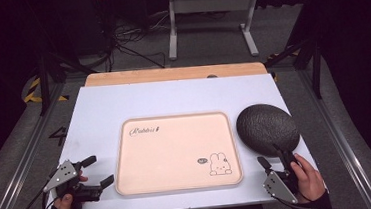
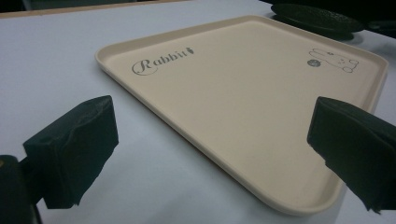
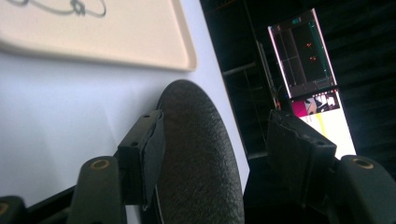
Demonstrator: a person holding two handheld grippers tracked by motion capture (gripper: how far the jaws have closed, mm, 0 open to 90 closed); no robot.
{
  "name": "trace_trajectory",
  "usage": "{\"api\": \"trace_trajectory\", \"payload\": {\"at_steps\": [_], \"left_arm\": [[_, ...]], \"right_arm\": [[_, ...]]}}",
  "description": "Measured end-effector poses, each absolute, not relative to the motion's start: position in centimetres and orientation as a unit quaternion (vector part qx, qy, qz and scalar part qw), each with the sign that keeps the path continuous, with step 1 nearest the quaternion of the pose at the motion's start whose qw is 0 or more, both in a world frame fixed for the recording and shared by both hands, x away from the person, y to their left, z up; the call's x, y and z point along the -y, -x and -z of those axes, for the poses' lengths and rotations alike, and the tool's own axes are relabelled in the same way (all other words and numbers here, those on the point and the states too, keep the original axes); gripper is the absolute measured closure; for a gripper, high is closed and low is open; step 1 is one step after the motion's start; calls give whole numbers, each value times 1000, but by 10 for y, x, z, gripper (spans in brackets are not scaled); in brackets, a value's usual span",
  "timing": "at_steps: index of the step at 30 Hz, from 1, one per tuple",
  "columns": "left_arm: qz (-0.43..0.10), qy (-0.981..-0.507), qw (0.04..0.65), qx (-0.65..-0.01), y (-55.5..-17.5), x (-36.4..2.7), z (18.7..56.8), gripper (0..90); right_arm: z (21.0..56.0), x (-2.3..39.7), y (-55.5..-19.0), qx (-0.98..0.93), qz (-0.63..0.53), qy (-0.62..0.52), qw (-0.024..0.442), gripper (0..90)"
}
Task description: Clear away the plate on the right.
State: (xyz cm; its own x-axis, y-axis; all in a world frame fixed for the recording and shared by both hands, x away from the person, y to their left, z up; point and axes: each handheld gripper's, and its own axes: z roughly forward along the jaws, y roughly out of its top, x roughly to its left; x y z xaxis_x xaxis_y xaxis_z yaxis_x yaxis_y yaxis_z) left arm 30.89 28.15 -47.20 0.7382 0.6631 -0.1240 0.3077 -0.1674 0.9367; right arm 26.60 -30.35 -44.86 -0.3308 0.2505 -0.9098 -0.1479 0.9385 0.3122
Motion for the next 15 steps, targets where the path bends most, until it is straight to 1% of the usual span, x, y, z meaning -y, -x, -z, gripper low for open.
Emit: {"api": "trace_trajectory", "payload": {"at_steps": [7, 10, 15], "left_arm": [[-160, -748, 557, -324, -309, -281, 472, 27], [-160, -747, 557, -325, -309, -282, 472, 27], [-160, -748, 557, -324, -309, -282, 472, 26]], "right_arm": [[452, 303, -268, -802, -151, -19, 578, 377], [454, 301, -268, -806, -130, -5, 577, 437], [457, 298, -268, -809, -110, 0, 577, 443]]}}
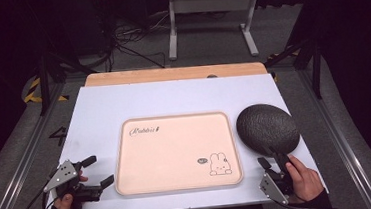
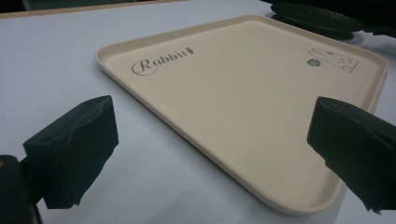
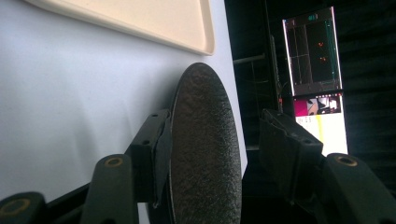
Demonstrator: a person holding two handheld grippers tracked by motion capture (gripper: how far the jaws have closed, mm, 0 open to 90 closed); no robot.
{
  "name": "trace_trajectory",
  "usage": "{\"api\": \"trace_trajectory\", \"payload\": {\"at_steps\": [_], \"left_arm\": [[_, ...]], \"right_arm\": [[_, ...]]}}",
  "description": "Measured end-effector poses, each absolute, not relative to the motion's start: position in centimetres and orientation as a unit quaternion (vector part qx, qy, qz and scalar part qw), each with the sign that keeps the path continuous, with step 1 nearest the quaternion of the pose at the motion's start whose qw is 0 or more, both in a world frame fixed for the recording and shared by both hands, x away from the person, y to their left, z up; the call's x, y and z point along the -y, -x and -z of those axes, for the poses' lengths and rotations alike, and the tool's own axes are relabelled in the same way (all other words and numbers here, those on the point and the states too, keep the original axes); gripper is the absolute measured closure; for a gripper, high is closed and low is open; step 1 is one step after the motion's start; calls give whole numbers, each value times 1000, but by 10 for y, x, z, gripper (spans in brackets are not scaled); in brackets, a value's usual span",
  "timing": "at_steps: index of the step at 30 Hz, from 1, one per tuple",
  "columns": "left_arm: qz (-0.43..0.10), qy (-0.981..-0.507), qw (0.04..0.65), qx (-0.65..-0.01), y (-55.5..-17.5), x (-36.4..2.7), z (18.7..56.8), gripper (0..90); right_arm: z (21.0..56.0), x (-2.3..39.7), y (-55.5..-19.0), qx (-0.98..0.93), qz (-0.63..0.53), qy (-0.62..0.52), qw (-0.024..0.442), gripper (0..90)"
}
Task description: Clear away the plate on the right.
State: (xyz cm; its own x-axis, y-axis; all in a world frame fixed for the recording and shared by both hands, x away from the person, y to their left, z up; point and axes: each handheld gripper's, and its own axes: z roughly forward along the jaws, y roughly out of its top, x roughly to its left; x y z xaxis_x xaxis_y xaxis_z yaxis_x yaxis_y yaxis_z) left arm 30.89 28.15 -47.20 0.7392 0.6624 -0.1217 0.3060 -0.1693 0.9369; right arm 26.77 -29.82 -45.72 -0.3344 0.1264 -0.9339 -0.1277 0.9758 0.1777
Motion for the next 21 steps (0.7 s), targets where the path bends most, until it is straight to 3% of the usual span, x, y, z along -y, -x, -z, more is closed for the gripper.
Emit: {"api": "trace_trajectory", "payload": {"at_steps": [21], "left_arm": [[-160, -748, 557, -324, -309, -282, 472, 27]], "right_arm": [[480, 286, -282, -825, 7, 23, 565, 490]]}}
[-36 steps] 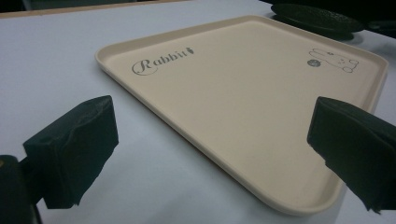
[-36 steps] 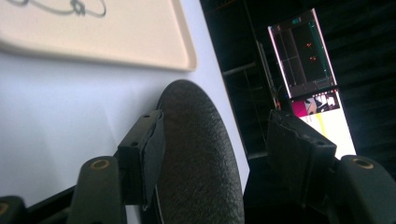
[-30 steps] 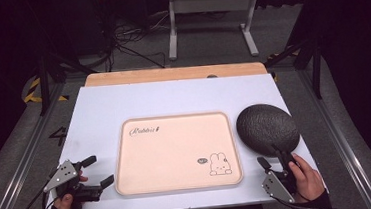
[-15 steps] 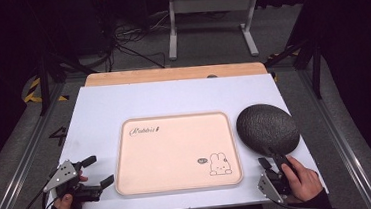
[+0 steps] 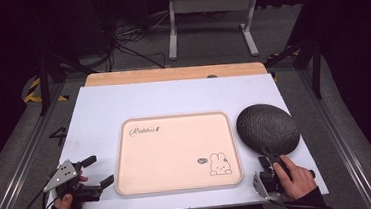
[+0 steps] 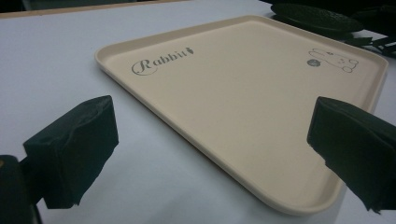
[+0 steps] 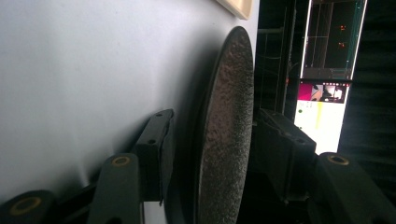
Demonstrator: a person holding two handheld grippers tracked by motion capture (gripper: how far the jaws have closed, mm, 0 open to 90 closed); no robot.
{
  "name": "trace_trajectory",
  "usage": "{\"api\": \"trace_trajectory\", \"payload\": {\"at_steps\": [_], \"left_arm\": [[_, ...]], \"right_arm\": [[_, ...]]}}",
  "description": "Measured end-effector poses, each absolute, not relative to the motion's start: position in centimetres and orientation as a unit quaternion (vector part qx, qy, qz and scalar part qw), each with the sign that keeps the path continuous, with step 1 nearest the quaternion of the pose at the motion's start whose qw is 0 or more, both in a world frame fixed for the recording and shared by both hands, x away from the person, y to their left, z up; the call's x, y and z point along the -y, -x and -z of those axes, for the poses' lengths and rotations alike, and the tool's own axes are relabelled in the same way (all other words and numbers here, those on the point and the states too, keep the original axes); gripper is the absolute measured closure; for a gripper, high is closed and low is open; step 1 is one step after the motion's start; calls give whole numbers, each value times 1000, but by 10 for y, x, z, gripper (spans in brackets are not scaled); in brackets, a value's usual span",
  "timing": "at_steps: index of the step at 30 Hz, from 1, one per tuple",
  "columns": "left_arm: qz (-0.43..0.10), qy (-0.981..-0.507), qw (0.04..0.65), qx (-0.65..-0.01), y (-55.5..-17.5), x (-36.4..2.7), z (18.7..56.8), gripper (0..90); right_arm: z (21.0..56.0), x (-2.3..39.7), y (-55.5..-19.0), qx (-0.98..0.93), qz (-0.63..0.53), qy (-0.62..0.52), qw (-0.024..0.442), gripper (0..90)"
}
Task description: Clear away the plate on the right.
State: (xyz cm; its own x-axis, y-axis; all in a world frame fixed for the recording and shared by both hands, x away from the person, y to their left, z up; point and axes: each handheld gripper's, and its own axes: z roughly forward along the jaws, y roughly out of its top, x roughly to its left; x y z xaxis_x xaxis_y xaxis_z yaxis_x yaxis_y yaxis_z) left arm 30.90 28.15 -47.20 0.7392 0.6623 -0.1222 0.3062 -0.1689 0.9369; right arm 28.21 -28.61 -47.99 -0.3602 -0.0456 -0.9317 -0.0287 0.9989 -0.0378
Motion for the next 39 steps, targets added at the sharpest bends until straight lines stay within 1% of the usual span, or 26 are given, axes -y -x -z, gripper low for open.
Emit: {"api": "trace_trajectory", "payload": {"at_steps": [2, 12, 13, 14, 15, 24, 29, 37, 39], "left_arm": [[-160, -748, 558, -324, -309, -282, 472, 27], [-160, -748, 557, -324, -309, -281, 472, 27], [-160, -748, 556, -324, -309, -281, 472, 27], [-160, -748, 556, -324, -309, -281, 472, 27], [-160, -748, 556, -324, -309, -281, 472, 27], [-161, -749, 555, -324, -309, -281, 472, 27], [-161, -749, 555, -324, -309, -281, 472, 27], [-160, -750, 555, -323, -309, -281, 472, 27], [-160, -750, 554, -323, -309, -281, 472, 27]], "right_arm": [[481, 285, -284, -823, 14, 26, 567, 512], [481, 289, -294, -830, 6, 1, 558, 556], [482, 290, -295, -836, 3, -10, 549, 604], [482, 290, -295, -836, 3, -10, 549, 604], [482, 289, -296, -838, 9, -6, 546, 625], [483, 289, -304, -838, 11, -8, 545, 652], [485, 288, -310, -840, 20, -12, 542, 727], [487, 289, -313, -840, 15, -12, 542, 750], [487, 288, -313, -841, 17, -16, 540, 790]]}}
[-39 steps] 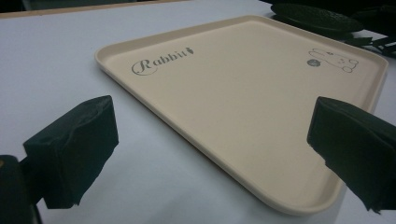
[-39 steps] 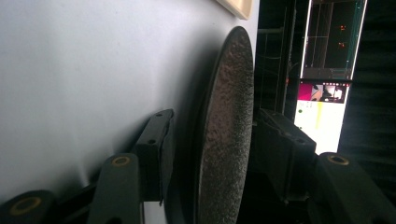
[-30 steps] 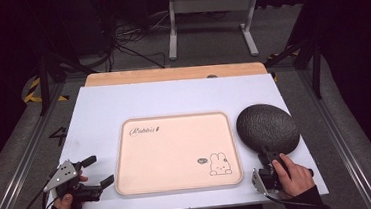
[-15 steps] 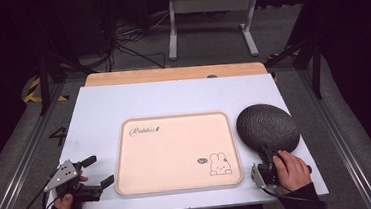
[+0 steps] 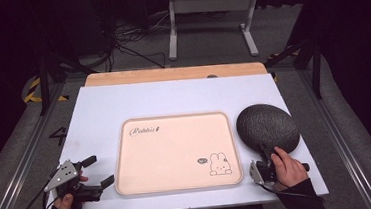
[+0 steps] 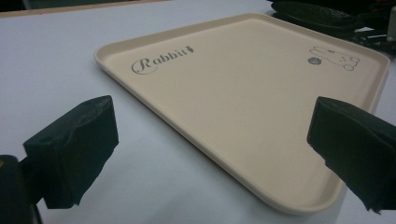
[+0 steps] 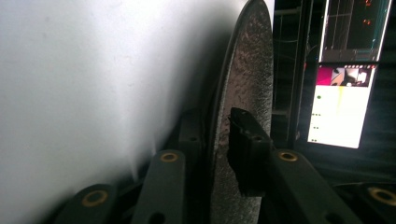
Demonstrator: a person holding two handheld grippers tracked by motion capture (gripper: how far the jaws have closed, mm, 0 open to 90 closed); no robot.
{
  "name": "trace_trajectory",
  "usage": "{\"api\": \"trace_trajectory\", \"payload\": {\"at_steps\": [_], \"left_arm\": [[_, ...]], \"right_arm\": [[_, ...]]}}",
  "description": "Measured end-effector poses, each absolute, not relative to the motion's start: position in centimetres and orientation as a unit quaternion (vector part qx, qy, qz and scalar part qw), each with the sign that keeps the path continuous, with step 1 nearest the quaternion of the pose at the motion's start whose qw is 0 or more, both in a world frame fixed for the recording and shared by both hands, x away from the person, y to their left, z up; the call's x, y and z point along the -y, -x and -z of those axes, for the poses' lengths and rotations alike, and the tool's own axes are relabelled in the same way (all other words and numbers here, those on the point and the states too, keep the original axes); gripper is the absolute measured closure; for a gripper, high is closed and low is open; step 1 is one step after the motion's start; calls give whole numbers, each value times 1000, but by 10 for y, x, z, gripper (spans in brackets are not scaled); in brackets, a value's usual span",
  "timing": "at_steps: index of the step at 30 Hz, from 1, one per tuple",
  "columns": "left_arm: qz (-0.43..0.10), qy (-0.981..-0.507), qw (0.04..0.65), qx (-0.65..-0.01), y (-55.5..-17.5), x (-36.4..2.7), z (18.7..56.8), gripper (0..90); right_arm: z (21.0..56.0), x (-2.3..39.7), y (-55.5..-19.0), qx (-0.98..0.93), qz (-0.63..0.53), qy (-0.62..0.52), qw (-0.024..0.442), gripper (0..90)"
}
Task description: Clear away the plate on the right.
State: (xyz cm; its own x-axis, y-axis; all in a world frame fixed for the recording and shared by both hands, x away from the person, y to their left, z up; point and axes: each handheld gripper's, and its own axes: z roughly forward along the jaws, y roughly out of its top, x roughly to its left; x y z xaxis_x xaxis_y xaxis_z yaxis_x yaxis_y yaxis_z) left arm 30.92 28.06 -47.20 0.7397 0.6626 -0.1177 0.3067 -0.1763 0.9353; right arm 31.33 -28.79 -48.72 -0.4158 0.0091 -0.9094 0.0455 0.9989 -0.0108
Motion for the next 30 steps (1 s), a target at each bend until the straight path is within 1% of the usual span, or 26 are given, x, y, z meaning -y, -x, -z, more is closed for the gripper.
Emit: {"api": "trace_trajectory", "payload": {"at_steps": [13, 20, 26, 30], "left_arm": [[-160, -750, 555, -322, -309, -281, 472, 27], [-160, -750, 555, -322, -309, -281, 472, 27], [-160, -750, 554, -322, -309, -281, 472, 27], [-160, -750, 554, -322, -309, -281, 472, 27]], "right_arm": [[491, 282, -316, -827, 36, -35, 560, 829], [485, 284, -317, -823, 34, -47, 565, 848], [480, 286, -315, -825, 31, -45, 563, 844], [475, 284, -311, -817, 32, -50, 573, 848]]}}
